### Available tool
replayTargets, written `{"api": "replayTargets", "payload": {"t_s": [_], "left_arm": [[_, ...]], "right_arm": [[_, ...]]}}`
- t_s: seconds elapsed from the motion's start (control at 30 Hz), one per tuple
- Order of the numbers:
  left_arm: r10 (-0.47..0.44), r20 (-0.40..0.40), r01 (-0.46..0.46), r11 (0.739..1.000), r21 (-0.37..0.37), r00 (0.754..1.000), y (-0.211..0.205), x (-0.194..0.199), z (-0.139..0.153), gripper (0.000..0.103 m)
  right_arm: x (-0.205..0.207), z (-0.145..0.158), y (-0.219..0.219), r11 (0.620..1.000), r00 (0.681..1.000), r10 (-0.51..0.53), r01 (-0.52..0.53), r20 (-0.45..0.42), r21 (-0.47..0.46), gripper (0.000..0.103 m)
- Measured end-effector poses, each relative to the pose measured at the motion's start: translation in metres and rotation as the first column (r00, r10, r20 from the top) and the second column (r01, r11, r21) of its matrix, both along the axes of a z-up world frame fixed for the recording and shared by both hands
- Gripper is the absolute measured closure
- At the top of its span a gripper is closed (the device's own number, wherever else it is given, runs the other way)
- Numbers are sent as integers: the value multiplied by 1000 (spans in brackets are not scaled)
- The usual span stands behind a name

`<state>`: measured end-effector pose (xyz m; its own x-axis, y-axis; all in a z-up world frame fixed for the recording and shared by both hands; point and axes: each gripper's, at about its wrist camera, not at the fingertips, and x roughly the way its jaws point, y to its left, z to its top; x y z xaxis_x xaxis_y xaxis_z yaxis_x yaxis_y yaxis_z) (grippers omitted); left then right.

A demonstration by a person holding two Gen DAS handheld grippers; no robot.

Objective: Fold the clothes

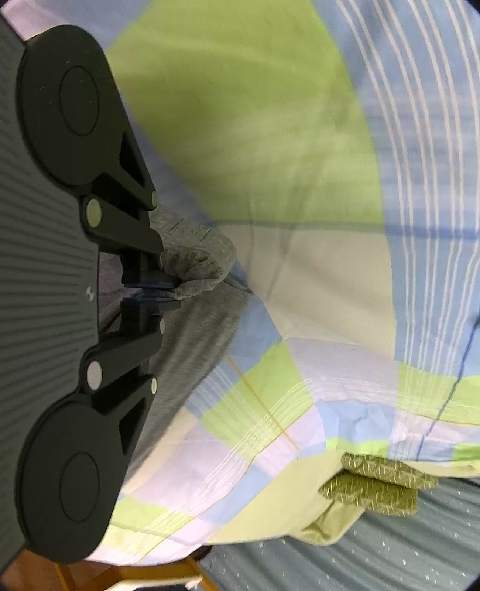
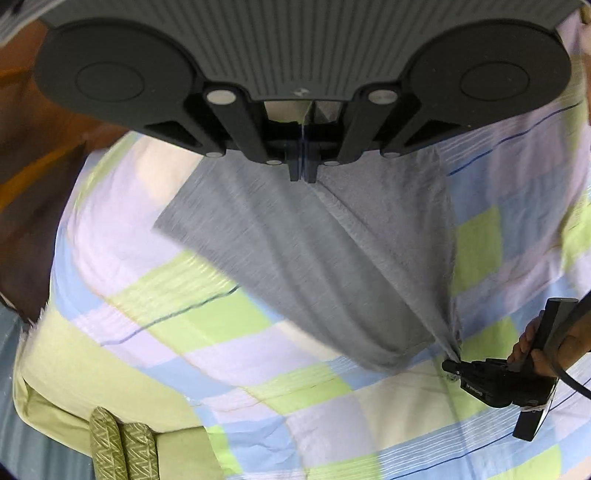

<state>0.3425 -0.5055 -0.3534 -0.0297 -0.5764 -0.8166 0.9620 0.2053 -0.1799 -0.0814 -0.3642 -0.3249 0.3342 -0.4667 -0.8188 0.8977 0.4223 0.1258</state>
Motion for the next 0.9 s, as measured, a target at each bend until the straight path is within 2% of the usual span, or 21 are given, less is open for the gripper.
{"api": "replayTargets", "payload": {"t_s": [0.2, 0.4, 0.53, 0.77, 0.83, 0.9], "left_arm": [[78, 57, -84, 990, 110, 995, -36, -23, -24, 102], [62, 133, -85, 981, 172, 989, -67, -42, -37, 102], [27, 172, -63, 976, 210, 985, -85, -58, -50, 101], [-47, 256, -5, 980, 199, 966, -98, -82, -57, 100], [-61, 276, 2, 978, 210, 959, -99, -84, -59, 93], [-83, 295, 14, 973, 229, 952, -100, -85, -61, 91]], "right_arm": [[-27, -12, -62, 996, 1000, -9, 7, 25, 86, 103], [-53, -22, -97, 988, 998, -45, 39, 35, 150, 103], [-60, -30, -111, 985, 998, -61, 58, 13, 163, 103], [-64, -45, -125, 982, 997, -77, 79, -17, 174, 103], [-65, -47, -129, 979, 997, -79, 81, -19, 184, 103], [-67, -53, -130, 971, 994, -95, 103, -48, 215, 103]]}}
